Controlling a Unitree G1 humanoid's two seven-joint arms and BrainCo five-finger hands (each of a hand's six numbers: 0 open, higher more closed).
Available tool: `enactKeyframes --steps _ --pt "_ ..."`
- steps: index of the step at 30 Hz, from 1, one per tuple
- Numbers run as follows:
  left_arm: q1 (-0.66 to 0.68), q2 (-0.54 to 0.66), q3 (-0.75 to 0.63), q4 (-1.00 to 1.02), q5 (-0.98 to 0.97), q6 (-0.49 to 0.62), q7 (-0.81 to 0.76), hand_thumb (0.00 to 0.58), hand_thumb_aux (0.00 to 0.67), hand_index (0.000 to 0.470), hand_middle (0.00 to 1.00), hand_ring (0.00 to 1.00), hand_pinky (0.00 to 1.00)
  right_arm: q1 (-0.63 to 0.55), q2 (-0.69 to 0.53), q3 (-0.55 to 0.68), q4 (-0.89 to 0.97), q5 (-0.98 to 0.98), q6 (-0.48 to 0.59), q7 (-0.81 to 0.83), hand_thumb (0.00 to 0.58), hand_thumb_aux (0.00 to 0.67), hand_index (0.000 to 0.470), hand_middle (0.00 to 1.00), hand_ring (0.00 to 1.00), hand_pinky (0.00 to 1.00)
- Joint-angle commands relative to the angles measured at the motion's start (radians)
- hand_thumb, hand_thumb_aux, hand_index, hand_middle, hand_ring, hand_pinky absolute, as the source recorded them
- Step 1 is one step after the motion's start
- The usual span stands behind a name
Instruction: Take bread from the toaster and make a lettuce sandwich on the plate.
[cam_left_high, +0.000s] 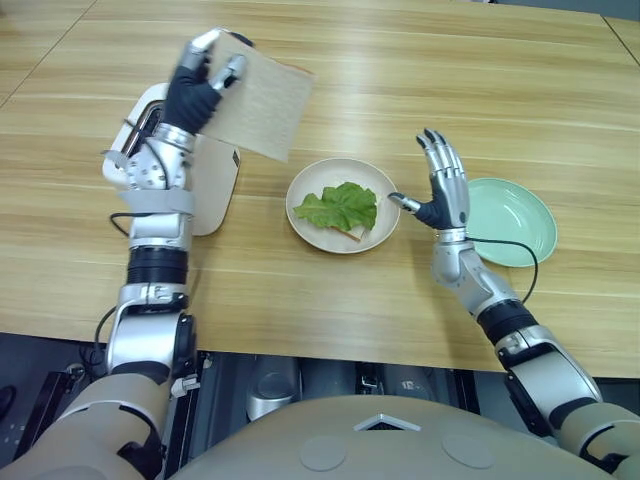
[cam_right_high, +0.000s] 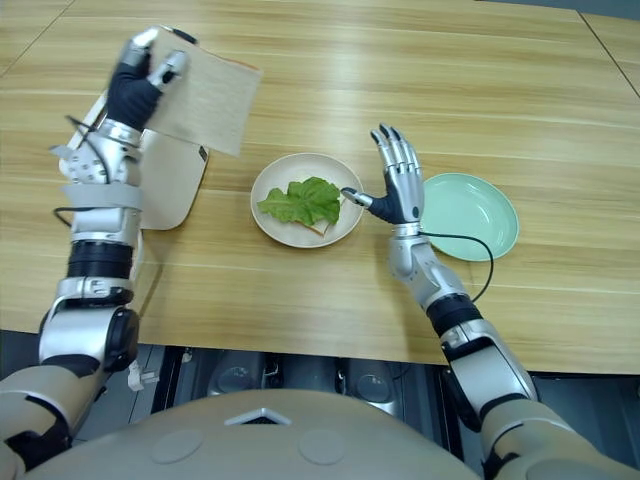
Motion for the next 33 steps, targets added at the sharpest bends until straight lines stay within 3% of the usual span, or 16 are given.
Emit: enactKeyframes --steps 1,12,21,33 --pt "-0.05 -0.072 -0.029 0.161 -0.002 0.012 -0.049 0.58 0.67 0.46 1.0 1.0 1.0 0.041 -0.012 -0.041 -0.057 0.016 -0.008 0.025 0.0 0.0 0.0 0.0 0.0 0.0" --pt "-0.149 -0.241 -0.022 0.595 0.039 -0.007 -0.013 0.58 0.67 0.46 1.0 1.0 1.0 0.115 0.004 -0.055 -0.139 -0.022 0.004 0.06 0.0 0.0 0.0 0.0 0.0 0.0" --pt "-0.145 -0.293 -0.025 0.69 0.079 -0.002 0.044 0.58 0.67 0.46 1.0 1.0 1.0 0.142 0.04 -0.004 -0.165 -0.112 0.029 0.063 0.0 0.0 0.0 0.0 0.0 0.0" --pt "-0.161 -0.316 -0.047 0.767 0.16 0.013 0.148 0.58 0.67 0.46 1.0 1.0 1.0 0.122 0.079 0.21 -0.074 -0.305 0.072 0.104 0.0 0.0 0.0 0.0 0.0 0.0"
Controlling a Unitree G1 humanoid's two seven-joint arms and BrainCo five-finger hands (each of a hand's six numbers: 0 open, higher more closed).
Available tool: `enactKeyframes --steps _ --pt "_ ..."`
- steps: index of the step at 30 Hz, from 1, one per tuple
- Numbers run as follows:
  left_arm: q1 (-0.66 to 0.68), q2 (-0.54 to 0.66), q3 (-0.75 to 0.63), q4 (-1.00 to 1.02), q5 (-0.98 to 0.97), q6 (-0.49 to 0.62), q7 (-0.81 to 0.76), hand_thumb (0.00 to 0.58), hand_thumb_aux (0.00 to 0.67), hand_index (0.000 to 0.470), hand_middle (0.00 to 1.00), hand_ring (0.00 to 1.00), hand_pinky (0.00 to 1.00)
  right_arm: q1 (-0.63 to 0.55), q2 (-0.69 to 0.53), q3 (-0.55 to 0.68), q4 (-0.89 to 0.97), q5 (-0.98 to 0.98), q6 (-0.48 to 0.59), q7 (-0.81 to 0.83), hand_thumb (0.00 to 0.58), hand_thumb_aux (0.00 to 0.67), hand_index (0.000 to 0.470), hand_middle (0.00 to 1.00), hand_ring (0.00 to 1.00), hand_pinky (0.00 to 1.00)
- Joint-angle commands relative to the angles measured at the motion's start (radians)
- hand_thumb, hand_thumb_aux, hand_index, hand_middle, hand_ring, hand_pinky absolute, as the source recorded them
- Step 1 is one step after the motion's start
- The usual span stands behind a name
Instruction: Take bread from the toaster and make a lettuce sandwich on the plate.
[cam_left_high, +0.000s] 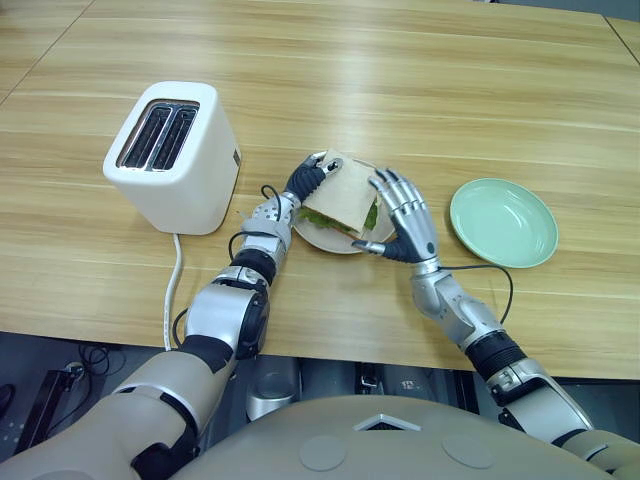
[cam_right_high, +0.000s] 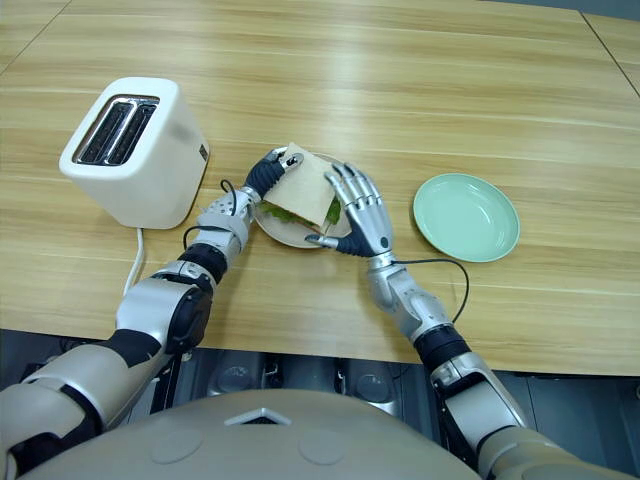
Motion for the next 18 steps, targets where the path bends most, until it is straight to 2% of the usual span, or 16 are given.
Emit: enactKeyframes --steps 1,9,18 --pt "-0.012 -0.005 -0.009 0.034 0.032 0.023 0.03 0.58 0.67 0.46 1.0 1.0 1.0 -0.013 0.004 0.072 0.077 -0.048 0.018 0.056 0.0 0.0 0.0 0.0 0.0 0.0" --pt "-0.022 -0.017 -0.004 0.053 0.062 0.035 0.048 0.58 0.67 0.46 1.0 1.0 1.0 -0.036 0.006 0.15 0.167 -0.087 0.048 0.083 0.0 0.0 0.0 0.0 0.0 0.0" --pt "-0.045 -0.017 -0.014 0.06 0.103 0.038 0.083 0.58 0.67 0.46 1.0 1.0 1.0 -0.056 0.011 0.184 0.246 -0.073 0.052 0.131 0.0 0.0 0.0 0.0 0.0 0.0"
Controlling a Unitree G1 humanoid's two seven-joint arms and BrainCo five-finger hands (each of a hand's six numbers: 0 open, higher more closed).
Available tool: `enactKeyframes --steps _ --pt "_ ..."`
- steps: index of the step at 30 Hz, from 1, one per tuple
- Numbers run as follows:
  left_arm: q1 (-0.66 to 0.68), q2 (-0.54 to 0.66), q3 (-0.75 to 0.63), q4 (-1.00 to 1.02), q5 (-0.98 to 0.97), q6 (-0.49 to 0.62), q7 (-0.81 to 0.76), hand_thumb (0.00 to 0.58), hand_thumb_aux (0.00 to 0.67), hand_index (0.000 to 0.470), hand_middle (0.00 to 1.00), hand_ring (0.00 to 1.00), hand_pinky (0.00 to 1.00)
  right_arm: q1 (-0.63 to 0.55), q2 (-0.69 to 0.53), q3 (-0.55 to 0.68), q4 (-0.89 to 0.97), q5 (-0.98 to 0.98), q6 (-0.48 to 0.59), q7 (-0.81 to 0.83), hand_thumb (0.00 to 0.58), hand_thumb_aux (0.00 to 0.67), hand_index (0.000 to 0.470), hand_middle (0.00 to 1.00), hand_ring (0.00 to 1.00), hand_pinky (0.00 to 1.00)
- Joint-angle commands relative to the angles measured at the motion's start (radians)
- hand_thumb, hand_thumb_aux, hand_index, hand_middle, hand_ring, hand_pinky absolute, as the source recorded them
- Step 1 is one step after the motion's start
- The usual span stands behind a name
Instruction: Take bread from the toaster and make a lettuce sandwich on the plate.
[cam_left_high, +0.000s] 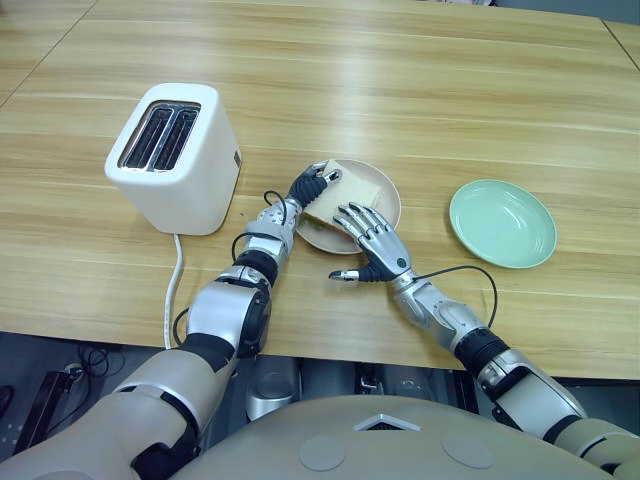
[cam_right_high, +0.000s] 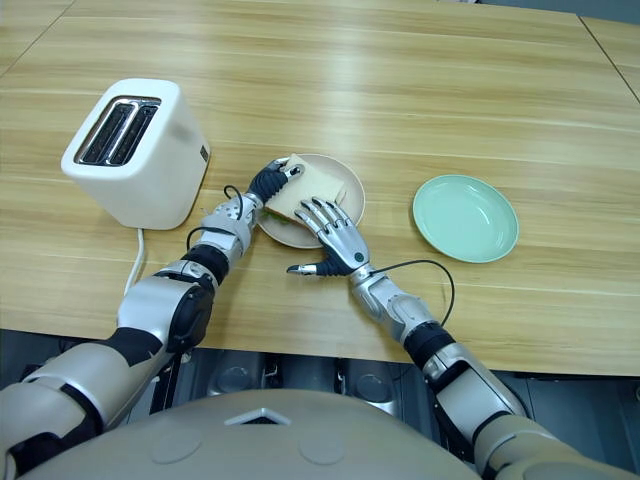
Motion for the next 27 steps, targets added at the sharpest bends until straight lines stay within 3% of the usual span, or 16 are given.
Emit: enactKeyframes --steps 1,2,3,4,27 --pt "-0.033 -0.008 -0.015 0.007 0.025 -0.005 0.008 0.57 0.583 0.4 1.0 1.0 1.0 0.016 -0.001 0.046 0.063 -0.004 0.01 0.072 0.0 0.0 0.0 0.0 0.0 0.0" --pt "-0.037 -0.006 -0.017 0.006 0.031 -0.01 0.013 0.408 0.305 0.209 0.59 0.59 0.59 0.017 -0.002 0.048 0.064 -0.003 0.011 0.073 0.0 0.0 0.0 0.0 0.0 0.0" --pt "-0.041 -0.003 -0.021 0.005 0.039 -0.018 0.021 0.0 0.0 0.0 0.1 0.1 0.1 0.018 -0.003 0.05 0.066 -0.002 0.011 0.074 0.0 0.0 0.0 0.0 0.0 0.0" --pt "-0.046 -0.001 -0.023 0.004 0.046 -0.024 0.029 0.0 0.0 0.0 0.0 0.0 0.0 0.019 -0.004 0.051 0.068 -0.001 0.011 0.074 0.0 0.0 0.0 0.0 0.0 0.0" --pt "-0.123 0.058 0.069 -0.019 -0.022 -0.133 0.032 0.0 0.0 0.0 0.0 0.0 0.0 0.002 0.009 0.063 0.155 0.025 -0.006 0.089 0.0 0.0 0.0 0.0 0.0 0.0"
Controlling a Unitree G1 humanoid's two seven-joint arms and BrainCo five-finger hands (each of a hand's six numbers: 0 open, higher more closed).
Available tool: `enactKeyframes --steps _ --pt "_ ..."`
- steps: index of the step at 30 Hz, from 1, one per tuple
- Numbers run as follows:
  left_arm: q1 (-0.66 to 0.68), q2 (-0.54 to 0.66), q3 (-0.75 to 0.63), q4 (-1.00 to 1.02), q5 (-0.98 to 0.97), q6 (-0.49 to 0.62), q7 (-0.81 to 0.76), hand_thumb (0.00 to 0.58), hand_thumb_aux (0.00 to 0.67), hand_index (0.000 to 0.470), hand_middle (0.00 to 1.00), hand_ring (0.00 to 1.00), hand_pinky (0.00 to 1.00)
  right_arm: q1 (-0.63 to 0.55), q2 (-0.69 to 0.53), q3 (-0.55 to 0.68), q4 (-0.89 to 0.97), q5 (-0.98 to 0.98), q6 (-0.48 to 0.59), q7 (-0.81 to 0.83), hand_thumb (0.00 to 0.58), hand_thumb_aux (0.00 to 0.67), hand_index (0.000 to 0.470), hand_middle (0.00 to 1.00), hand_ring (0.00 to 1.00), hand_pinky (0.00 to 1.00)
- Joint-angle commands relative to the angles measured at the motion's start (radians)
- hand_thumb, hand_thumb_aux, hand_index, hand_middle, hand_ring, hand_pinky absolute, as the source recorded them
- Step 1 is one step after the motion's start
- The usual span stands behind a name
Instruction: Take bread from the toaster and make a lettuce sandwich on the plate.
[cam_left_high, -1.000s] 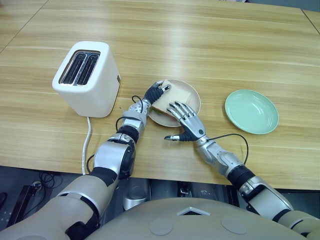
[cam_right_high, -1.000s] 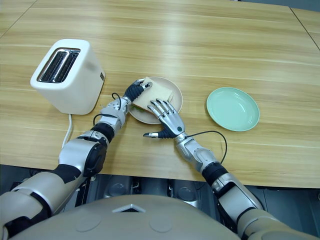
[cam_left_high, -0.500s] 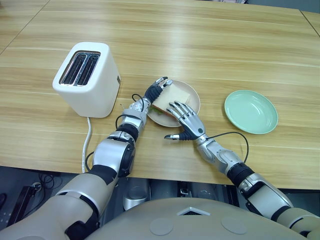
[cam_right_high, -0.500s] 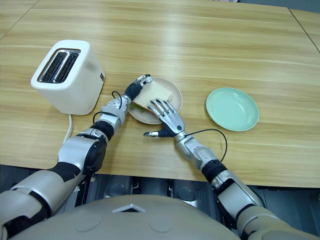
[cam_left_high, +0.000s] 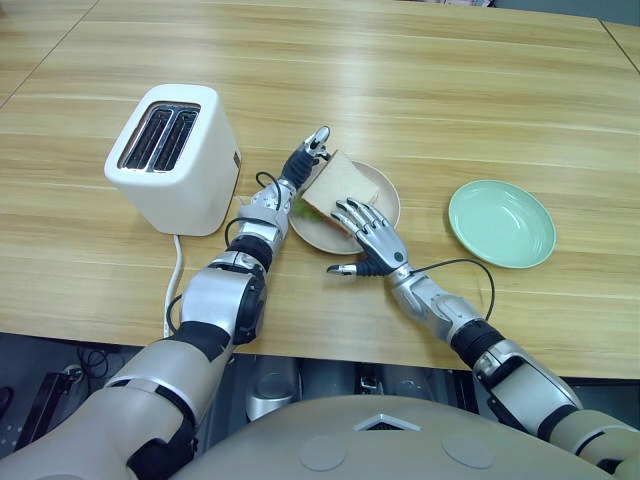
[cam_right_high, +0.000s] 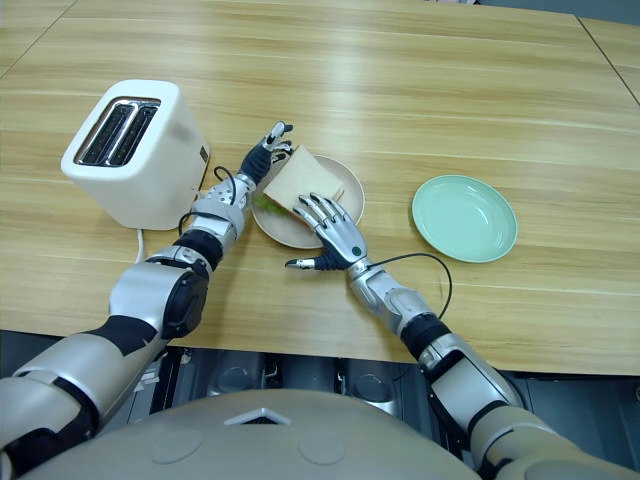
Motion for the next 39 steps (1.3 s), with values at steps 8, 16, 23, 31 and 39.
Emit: enactKeyframes --steps 8,16,23,31,39 --pt "-0.06 0.034 0.048 -0.038 -0.045 -0.083 0.013 0.0 0.0 0.0 0.0 0.0 0.0 0.039 -0.012 0.061 0.101 -0.004 0.003 0.077 0.0 0.0 0.0 0.0 0.0 0.0" --pt "-0.065 0.052 0.049 -0.038 -0.041 -0.104 0.045 0.0 0.0 0.0 0.0 0.0 0.0 0.041 -0.018 0.059 0.086 0.0 0.001 0.074 0.0 0.0 0.0 0.0 0.0 0.0" --pt "-0.032 0.032 0.088 -0.097 -0.122 -0.248 -0.08 0.0 0.0 0.0 0.0 0.0 0.0 0.071 -0.057 -0.068 -0.118 0.116 -0.067 0.018 0.0 0.0 0.0 0.0 0.0 0.0" --pt "0.109 0.013 0.127 -0.376 -0.38 -0.391 -0.475 0.0 0.0 0.0 0.0 0.0 0.0 0.146 -0.107 -0.327 -0.492 0.602 -0.322 0.211 0.0 0.0 0.0 0.0 0.0 0.0" --pt "0.528 0.152 -0.151 -0.891 -0.557 -0.268 -1.065 0.58 0.67 0.46 1.0 1.0 1.0 0.214 -0.161 -0.213 -0.556 0.867 -0.352 0.714 0.552 0.523 0.359 0.55 0.55 0.55"
